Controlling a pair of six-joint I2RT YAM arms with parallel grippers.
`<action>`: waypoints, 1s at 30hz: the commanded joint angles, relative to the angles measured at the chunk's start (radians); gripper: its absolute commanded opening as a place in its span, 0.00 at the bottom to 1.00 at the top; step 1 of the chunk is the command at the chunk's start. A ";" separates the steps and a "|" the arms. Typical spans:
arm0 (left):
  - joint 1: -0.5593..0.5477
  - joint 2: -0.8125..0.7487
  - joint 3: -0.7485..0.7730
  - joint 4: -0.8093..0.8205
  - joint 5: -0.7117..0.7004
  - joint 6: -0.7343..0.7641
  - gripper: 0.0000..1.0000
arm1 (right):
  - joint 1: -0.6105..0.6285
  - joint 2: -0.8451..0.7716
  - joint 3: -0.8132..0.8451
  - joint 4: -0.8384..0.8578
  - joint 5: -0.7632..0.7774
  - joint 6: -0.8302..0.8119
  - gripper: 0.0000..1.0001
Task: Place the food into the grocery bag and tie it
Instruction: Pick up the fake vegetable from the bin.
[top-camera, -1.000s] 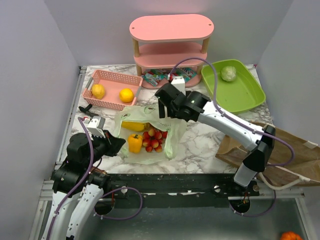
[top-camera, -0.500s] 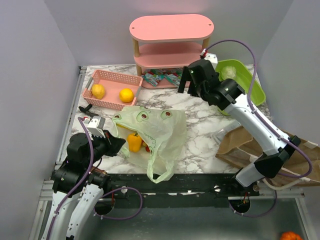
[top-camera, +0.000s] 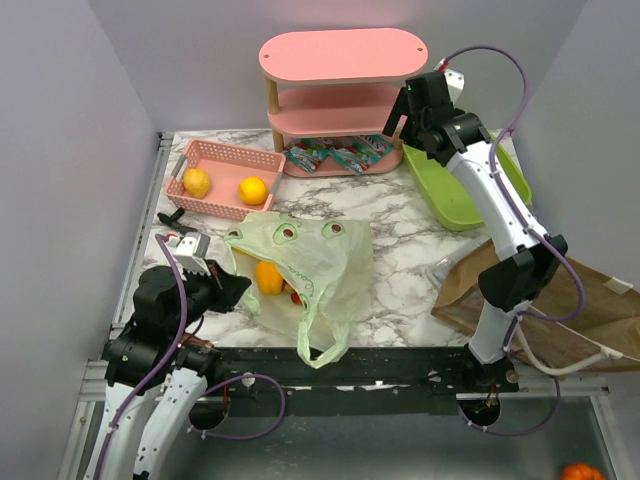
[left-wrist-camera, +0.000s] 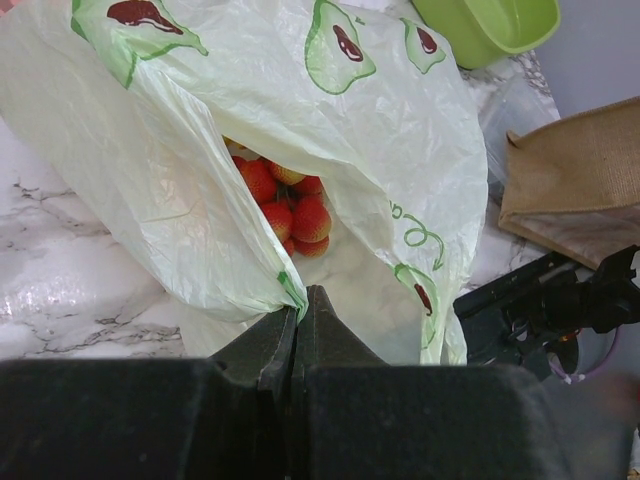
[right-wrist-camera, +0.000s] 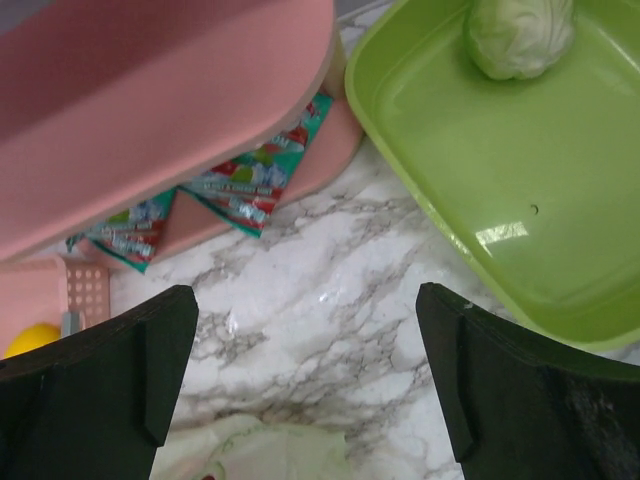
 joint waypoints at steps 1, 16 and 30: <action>0.014 -0.008 -0.012 0.026 0.039 0.005 0.00 | -0.043 0.087 0.125 0.002 -0.038 0.023 1.00; 0.034 -0.005 -0.013 0.029 0.054 0.009 0.00 | -0.300 0.228 -0.015 0.238 -0.110 0.221 1.00; 0.084 0.009 -0.017 0.036 0.087 0.017 0.00 | -0.482 0.445 0.083 0.282 -0.229 0.200 1.00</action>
